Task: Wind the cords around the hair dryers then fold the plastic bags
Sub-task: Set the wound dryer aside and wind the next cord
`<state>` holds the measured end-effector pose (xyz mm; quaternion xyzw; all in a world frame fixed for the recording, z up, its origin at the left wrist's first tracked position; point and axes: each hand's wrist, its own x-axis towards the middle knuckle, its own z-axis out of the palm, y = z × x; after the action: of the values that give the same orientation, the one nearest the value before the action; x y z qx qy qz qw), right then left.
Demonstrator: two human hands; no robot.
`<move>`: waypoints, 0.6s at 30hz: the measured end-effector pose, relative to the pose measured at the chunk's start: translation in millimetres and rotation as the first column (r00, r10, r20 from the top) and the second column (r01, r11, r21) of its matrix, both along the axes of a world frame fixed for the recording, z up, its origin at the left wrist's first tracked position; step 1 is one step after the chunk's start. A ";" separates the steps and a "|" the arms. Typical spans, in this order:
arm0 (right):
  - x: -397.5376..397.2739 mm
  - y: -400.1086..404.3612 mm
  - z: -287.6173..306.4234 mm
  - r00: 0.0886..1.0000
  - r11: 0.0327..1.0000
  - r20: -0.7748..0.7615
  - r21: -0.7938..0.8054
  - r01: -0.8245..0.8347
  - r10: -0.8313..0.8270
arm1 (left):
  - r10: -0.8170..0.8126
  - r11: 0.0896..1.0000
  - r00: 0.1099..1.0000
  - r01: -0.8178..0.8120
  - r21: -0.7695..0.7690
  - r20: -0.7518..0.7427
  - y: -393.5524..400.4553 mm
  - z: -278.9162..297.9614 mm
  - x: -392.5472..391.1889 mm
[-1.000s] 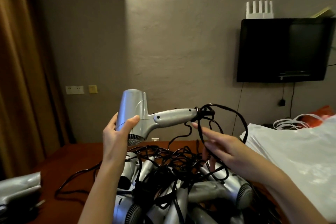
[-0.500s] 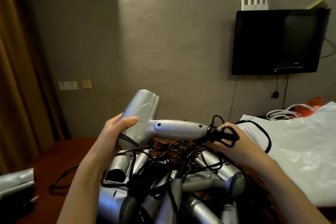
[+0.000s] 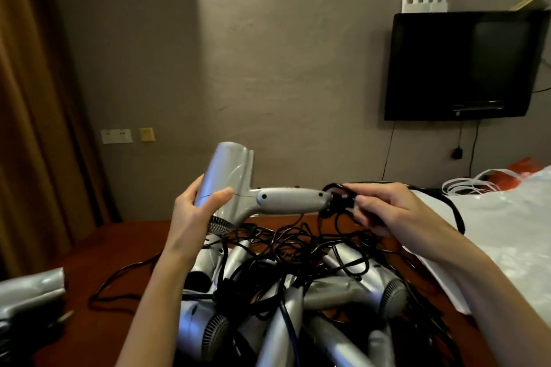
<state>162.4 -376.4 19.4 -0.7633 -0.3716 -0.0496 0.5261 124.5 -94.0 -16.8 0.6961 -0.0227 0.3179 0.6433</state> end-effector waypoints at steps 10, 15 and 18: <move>5.1 25.4 -23.0 0.994 0.978 -0.061 -0.185 -0.097 0.087 | 0.202 0.979 0.969 -0.201 -0.021 0.145 -1.0 3.2 -3.1; 8.4 8.4 -12.1 0.994 0.983 -0.042 -0.151 -0.108 0.103 | 0.228 0.974 0.960 -0.223 -0.049 0.162 -6.9 5.4 -3.7; 5.9 -4.7 -6.0 0.984 0.962 -0.041 -0.206 -0.177 0.172 | 0.240 0.970 0.955 -0.231 -0.072 0.174 -11.5 9.0 -5.9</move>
<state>168.3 -381.1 13.3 -0.7791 -0.4346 0.0449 0.4496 118.5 -105.5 -7.8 0.6456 0.0099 0.4546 0.6136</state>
